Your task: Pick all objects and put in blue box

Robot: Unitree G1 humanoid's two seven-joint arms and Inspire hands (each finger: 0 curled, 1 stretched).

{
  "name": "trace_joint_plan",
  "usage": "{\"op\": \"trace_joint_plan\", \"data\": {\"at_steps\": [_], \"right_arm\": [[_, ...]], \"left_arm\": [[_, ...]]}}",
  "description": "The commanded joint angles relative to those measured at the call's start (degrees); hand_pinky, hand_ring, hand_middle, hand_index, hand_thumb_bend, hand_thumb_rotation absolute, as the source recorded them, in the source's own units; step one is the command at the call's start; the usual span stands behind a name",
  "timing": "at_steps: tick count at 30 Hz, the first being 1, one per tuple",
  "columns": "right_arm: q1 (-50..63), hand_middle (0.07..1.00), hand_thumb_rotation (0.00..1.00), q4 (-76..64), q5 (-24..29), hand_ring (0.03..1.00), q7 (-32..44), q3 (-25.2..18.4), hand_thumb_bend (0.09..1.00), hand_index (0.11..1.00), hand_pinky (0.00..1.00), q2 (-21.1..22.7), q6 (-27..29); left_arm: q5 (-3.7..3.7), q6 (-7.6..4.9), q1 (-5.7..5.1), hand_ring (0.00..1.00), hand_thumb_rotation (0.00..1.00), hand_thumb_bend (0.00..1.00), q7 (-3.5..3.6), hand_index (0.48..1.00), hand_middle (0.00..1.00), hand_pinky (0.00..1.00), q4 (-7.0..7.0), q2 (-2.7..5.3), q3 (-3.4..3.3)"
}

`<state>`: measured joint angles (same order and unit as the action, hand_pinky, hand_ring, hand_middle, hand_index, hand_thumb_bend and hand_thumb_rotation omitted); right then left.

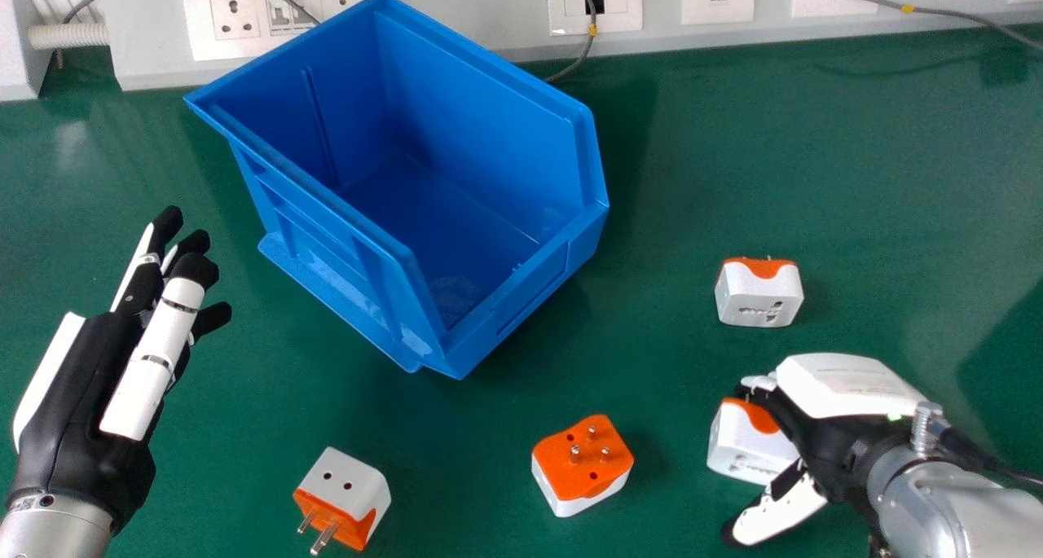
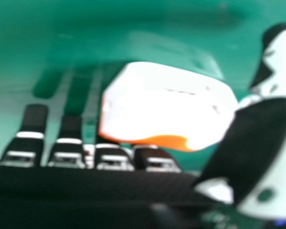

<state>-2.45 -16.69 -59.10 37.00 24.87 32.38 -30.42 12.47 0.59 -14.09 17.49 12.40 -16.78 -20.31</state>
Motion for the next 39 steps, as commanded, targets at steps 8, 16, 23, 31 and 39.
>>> {"op": "trace_joint_plan", "data": {"at_steps": [8,16,23,31,39], "right_arm": [[2.08,0.933,0.4,1.12,1.09,0.882,1.87,1.03,0.555,0.88,0.81,-1.78,1.3],[1.56,0.925,0.39,5.04,1.7,0.873,-1.21,0.44,0.55,0.875,0.8,-1.96,3.44],[1.09,0.922,0.4,7.09,1.16,0.869,-3.61,0.28,0.555,0.873,0.79,-2.47,4.47],[1.36,0.91,0.39,9.51,1.47,0.859,-8.73,-0.1,0.556,0.861,0.77,-2.72,7.05],[1.81,0.837,0.31,14.21,1.85,0.771,-19.15,-0.94,0.557,0.797,0.69,-4.22,10.52]], "left_arm": [[0.93,-0.95,0.62,0.95,0.84,0.45,0.44,1.0,0.97,0.89,0.45,-0.76,-0.92],[1.05,-0.73,0.6,0.95,0.83,0.46,0.5,1.0,0.97,0.88,0.69,-0.78,-1.08],[1.23,-0.56,0.55,0.94,0.83,0.45,0.55,1.0,0.97,0.88,0.86,-0.94,-1.12],[1.12,-0.27,0.58,0.94,0.82,0.45,0.39,1.0,0.97,0.87,1.23,-1.08,-1.03],[1.06,-0.73,0.71,0.94,0.82,0.45,0.63,1.0,0.97,0.87,0.43,-1.3,-1.07]]}}
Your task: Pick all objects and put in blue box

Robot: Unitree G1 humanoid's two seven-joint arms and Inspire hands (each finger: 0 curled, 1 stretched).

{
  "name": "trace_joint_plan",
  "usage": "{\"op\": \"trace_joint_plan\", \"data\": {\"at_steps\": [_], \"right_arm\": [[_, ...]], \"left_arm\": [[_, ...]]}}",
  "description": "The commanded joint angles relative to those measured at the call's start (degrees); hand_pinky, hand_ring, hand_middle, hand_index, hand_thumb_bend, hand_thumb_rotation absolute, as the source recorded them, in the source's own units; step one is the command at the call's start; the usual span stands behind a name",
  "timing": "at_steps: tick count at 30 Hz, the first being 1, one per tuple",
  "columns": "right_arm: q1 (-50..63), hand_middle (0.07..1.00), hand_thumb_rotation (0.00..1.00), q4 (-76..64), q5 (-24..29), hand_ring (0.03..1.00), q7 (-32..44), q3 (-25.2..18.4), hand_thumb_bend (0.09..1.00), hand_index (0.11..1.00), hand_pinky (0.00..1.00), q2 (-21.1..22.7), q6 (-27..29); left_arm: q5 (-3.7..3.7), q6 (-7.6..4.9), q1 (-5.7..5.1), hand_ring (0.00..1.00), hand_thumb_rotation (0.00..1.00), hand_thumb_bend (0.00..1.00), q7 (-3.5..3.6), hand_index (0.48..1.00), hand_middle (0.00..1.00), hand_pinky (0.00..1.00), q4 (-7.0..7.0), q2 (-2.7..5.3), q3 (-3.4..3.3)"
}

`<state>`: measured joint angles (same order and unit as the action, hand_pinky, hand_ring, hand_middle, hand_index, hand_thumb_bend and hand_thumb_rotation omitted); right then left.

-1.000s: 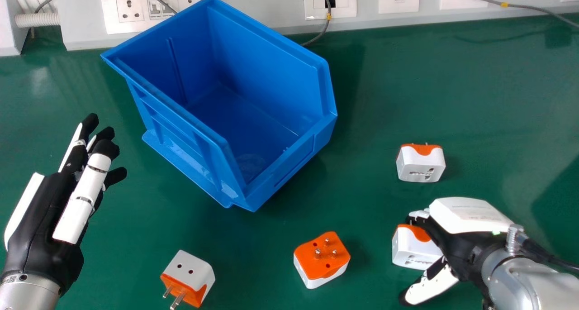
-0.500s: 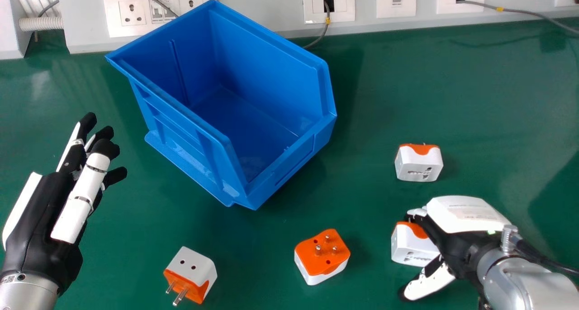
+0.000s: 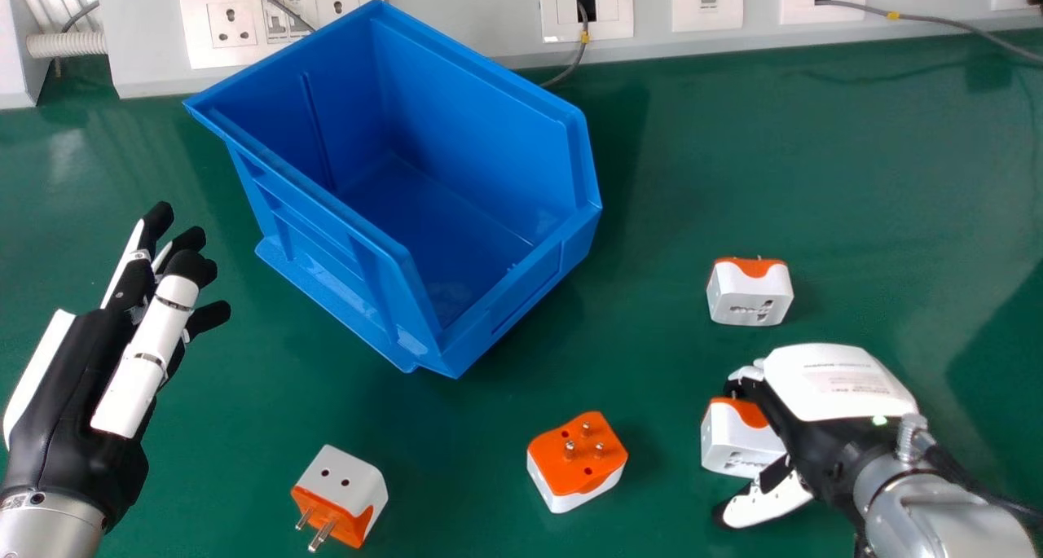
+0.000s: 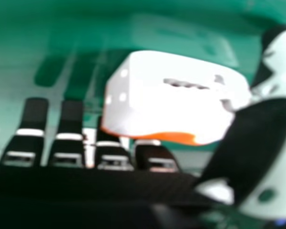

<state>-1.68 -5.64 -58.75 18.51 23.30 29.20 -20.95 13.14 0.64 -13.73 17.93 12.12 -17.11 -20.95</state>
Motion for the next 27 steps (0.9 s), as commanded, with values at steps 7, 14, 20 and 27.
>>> {"op": "trace_joint_plan", "data": {"at_steps": [7,14,20,27], "right_arm": [[0.94,0.721,0.22,8.36,1.43,0.66,-11.88,0.38,0.55,0.724,0.59,-1.31,5.59],[0.71,0.627,0.11,12.51,2.85,0.55,-19.67,-0.18,0.526,0.613,0.47,-0.36,10.78],[0.18,0.588,0.07,16.23,3.51,0.507,-24.88,-0.16,0.515,0.572,0.43,-0.27,13.52],[-0.05,0.564,0.05,16.9,4.25,0.479,-25.95,-0.49,0.509,0.542,0.4,-0.79,13.3]], "left_arm": [[0.46,-1.34,0.73,0.94,0.82,0.46,0.69,0.999,0.97,0.87,-0.35,-1.16,-0.77],[0.35,-1.28,0.81,0.94,0.81,0.47,0.79,0.996,0.97,0.86,-0.43,-1.19,-0.81],[0.37,-1.03,0.76,0.94,0.81,0.47,0.77,0.995,0.96,0.86,-0.2,-1.26,-0.88],[0.42,-0.46,0.54,0.93,0.8,0.48,0.57,0.993,0.96,0.86,0.96,-1.21,-0.76]]}}
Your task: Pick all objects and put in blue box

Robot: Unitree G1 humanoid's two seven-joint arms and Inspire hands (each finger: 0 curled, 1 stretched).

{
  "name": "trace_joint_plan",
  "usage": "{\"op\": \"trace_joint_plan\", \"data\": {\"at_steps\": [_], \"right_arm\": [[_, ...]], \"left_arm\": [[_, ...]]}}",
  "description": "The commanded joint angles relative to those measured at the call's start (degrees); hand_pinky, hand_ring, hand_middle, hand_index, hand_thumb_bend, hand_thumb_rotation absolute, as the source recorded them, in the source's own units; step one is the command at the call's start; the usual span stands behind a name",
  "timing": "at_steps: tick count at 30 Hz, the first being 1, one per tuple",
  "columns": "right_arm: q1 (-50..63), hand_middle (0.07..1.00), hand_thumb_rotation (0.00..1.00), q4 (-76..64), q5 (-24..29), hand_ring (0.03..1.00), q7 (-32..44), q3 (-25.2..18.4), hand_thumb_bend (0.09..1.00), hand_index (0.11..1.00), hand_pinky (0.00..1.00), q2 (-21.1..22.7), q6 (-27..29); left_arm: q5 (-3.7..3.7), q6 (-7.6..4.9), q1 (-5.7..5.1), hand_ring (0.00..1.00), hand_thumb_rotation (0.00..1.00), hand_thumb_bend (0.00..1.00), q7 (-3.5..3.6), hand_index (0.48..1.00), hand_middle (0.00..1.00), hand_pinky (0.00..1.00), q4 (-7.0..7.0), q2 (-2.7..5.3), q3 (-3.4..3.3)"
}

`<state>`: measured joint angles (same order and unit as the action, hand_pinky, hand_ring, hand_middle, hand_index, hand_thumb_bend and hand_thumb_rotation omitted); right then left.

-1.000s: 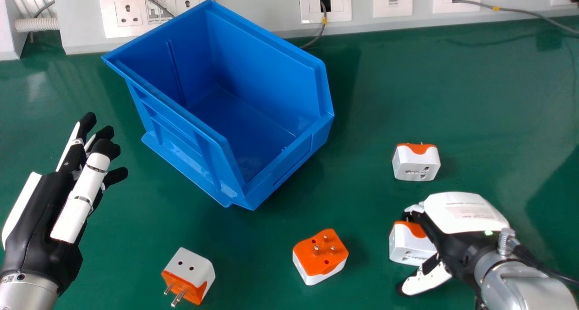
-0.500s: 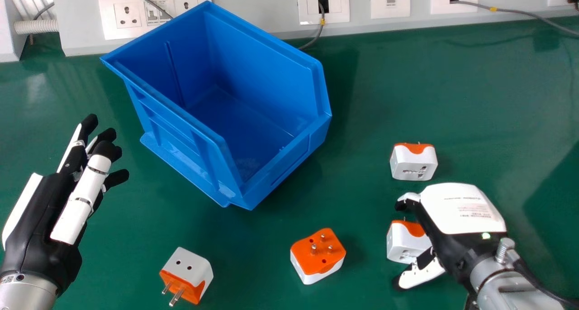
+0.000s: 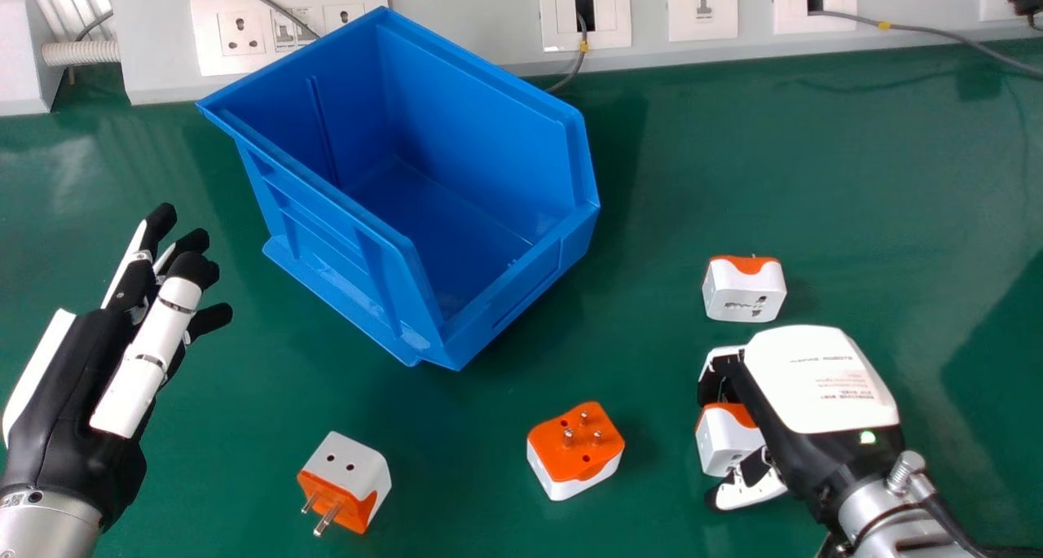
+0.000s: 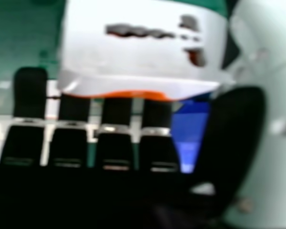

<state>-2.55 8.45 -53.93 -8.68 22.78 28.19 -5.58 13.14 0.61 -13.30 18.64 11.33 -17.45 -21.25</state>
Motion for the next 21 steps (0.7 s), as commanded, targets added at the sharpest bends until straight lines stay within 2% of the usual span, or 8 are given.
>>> {"op": "trace_joint_plan", "data": {"at_steps": [1,5,9,15,21], "right_arm": [[0.88,0.555,0.04,2.56,-0.38,0.469,1.46,-0.08,0.506,0.537,0.39,0.17,-2.18],[0.92,0.547,0.03,1.87,-0.08,0.461,2.25,-0.29,0.504,0.534,0.39,0.09,-2.68],[0.97,0.542,0.02,1.36,-0.14,0.456,2.67,-0.52,0.503,0.526,0.38,-0.12,-3.36],[0.86,0.533,0.01,0.74,0.58,0.452,3.42,-1.28,0.501,0.512,0.38,-0.55,-4.3],[1.04,0.529,0.01,-2.97,2.72,0.446,5.78,-2.85,0.499,0.488,0.38,-0.64,-5.13]], "left_arm": [[0.43,-0.42,0.12,0.93,0.8,0.48,-0.12,0.992,0.96,0.85,1.7,-0.88,-0.47],[0.53,-0.79,0.42,0.93,0.79,0.48,0.13,0.991,0.96,0.85,0.74,-1.01,-0.6],[0.66,-0.3,0.31,0.93,0.79,0.48,0.02,0.99,0.96,0.85,1.56,-0.92,-0.5],[0.99,-0.32,0.33,0.93,0.78,0.47,0.08,0.989,0.96,0.85,1.59,-0.87,-0.46],[1.29,-0.43,0.55,0.93,0.76,0.45,0.26,0.989,0.96,0.85,1.04,-0.87,-0.5]]}}
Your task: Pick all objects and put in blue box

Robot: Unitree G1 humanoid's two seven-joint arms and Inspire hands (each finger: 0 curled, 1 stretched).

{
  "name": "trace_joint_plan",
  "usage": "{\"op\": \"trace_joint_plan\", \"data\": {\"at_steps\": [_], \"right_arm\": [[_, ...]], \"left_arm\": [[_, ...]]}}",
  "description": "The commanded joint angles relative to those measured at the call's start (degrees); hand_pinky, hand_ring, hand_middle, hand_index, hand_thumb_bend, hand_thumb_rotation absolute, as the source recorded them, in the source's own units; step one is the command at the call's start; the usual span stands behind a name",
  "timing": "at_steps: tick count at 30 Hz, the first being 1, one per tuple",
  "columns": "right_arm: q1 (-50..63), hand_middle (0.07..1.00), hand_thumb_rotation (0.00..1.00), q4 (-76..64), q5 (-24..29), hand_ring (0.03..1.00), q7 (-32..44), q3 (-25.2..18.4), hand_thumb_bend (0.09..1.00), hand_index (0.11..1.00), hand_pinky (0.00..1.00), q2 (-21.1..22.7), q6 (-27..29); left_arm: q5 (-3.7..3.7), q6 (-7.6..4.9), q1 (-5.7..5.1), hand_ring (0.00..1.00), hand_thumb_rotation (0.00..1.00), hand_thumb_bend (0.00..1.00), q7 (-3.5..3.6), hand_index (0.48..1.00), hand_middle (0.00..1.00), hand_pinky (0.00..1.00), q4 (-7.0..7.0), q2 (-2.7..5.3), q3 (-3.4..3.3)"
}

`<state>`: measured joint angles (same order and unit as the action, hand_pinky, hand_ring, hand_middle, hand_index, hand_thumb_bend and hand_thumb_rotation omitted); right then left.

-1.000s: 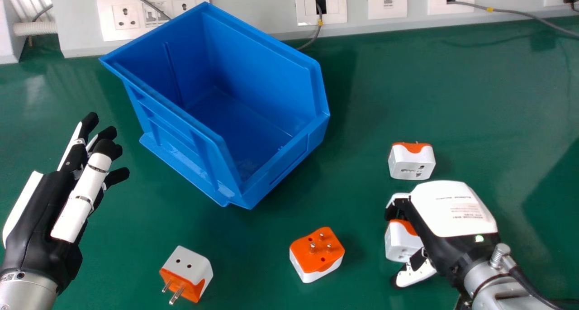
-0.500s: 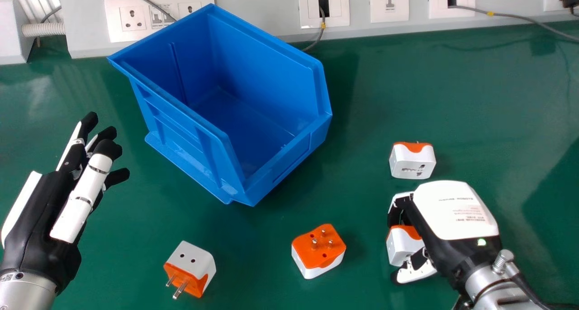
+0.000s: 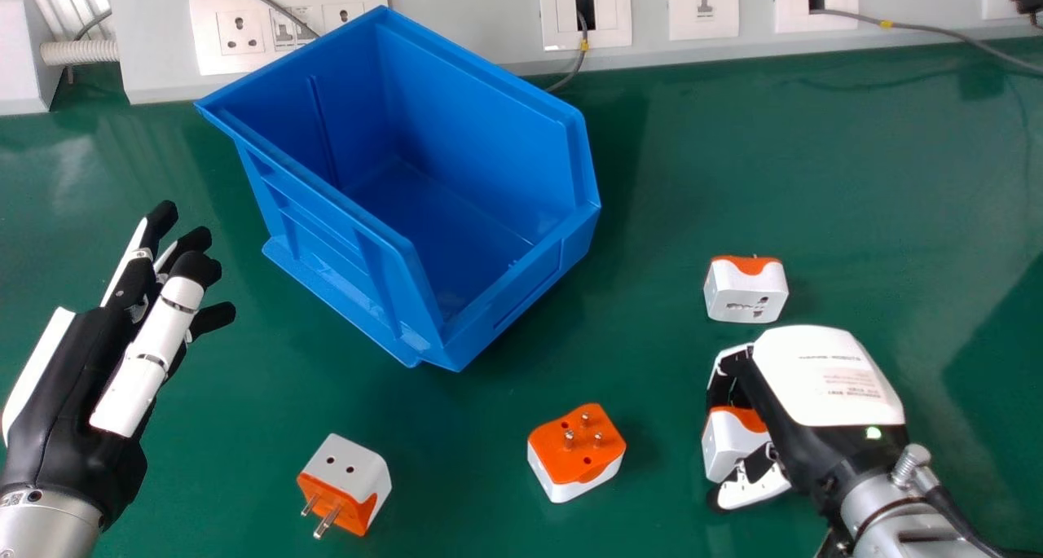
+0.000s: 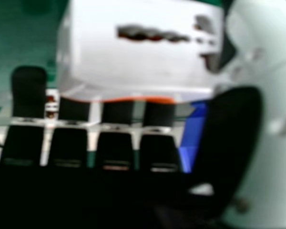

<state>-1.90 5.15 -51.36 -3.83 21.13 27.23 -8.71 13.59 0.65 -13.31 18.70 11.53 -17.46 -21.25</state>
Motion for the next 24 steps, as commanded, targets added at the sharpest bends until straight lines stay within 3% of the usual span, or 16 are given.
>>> {"op": "trace_joint_plan", "data": {"at_steps": [1,8,15,24], "right_arm": [[0.48,0.529,0.01,-0.62,0.71,0.446,1.43,-1.67,0.499,0.488,0.38,0.39,-1.85],[1.0,0.522,0.0,-5.95,1.47,0.439,4.2,-3.51,0.498,0.491,0.38,1.64,-1.47],[1.01,0.521,0.0,-7.17,0.67,0.433,4.92,-4.32,0.496,0.5,0.37,3.38,-0.21],[0.92,0.523,0.0,-5.4,0.93,0.444,3.08,-4.53,0.497,0.473,0.39,2.22,-0.43]], "left_arm": [[0.92,-0.43,0.5,0.93,0.76,0.45,0.23,0.989,0.96,0.85,0.91,-0.86,-0.55],[1.31,-0.01,0.28,0.93,0.74,0.44,0.33,0.989,0.96,0.85,1.69,-0.88,-0.64],[1.36,-0.23,0.4,0.93,0.72,0.44,0.48,0.989,0.96,0.85,1.39,-0.86,-0.69],[1.72,-0.22,0.25,0.93,0.71,0.44,0.53,0.989,0.96,0.85,1.46,-1.09,-0.69]]}}
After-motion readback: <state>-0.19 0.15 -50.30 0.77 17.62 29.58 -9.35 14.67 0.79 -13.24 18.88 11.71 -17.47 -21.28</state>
